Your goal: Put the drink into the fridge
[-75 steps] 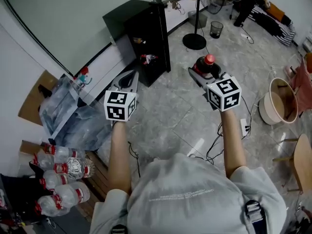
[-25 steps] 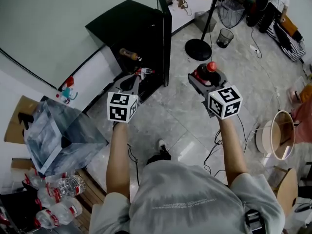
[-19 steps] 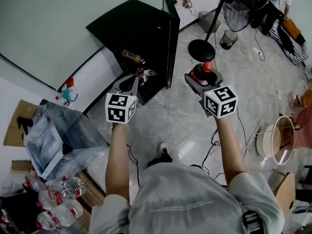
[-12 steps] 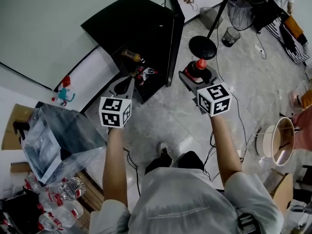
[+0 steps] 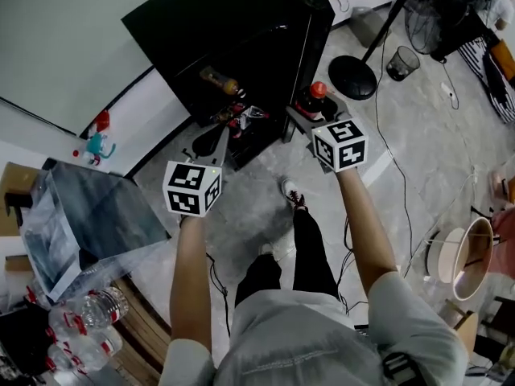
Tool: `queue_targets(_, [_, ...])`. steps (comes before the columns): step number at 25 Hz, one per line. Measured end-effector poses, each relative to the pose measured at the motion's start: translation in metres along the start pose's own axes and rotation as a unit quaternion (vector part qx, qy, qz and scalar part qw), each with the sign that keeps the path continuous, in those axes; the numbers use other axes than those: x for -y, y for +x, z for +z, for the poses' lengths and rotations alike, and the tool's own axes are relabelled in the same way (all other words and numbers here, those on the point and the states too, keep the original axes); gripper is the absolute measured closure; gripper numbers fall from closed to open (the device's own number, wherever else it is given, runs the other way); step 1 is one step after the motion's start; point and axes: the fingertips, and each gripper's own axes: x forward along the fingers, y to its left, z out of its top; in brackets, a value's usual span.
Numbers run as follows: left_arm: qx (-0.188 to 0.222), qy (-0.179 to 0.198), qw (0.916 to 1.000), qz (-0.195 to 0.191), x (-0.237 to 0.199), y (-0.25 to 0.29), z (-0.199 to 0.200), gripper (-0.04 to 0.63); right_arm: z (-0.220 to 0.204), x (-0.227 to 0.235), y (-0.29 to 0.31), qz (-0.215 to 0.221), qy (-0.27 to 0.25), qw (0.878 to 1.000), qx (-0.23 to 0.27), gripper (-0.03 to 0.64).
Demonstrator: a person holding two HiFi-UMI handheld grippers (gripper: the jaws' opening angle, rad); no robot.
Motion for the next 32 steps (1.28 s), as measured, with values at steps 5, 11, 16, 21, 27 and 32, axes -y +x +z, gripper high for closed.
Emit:
queue_targets(5, [-0.011,-0.011,0.9997,0.019,-0.018,0.034,-0.032,0.581,-0.022,0.016,0.066,0.023,-0.017,1.000,-0.004,0.308])
queue_targets(11, [-0.004,-0.009,0.9990,0.044,-0.032,0.079,-0.049,0.581,-0.036,0.030,0.150,0.055,-0.023,0.998,0.003,0.308])
queue_targets(16, [0.000,-0.009,0.9987,0.051,-0.034,0.107,-0.064,0.581,-0.048,0.035,0.210,0.082,-0.019,0.996,0.000,0.308])
queue_targets(21, [-0.013,-0.022,0.9973,0.069,-0.045,0.119,-0.083,0.581,-0.061,0.038,0.263,0.094,-0.023,0.995,-0.008,0.308])
queue_targets(27, [-0.023,-0.027,0.9958,0.084,-0.054,0.118,-0.096,0.581,-0.068,0.036,0.313,0.093,-0.039,0.995,-0.012,0.308])
queue_targets(32, [-0.022,-0.026,0.9952,0.092,-0.058,0.119,-0.101,0.581,-0.065,0.035,0.344,0.094,-0.046,0.994,-0.009,0.308])
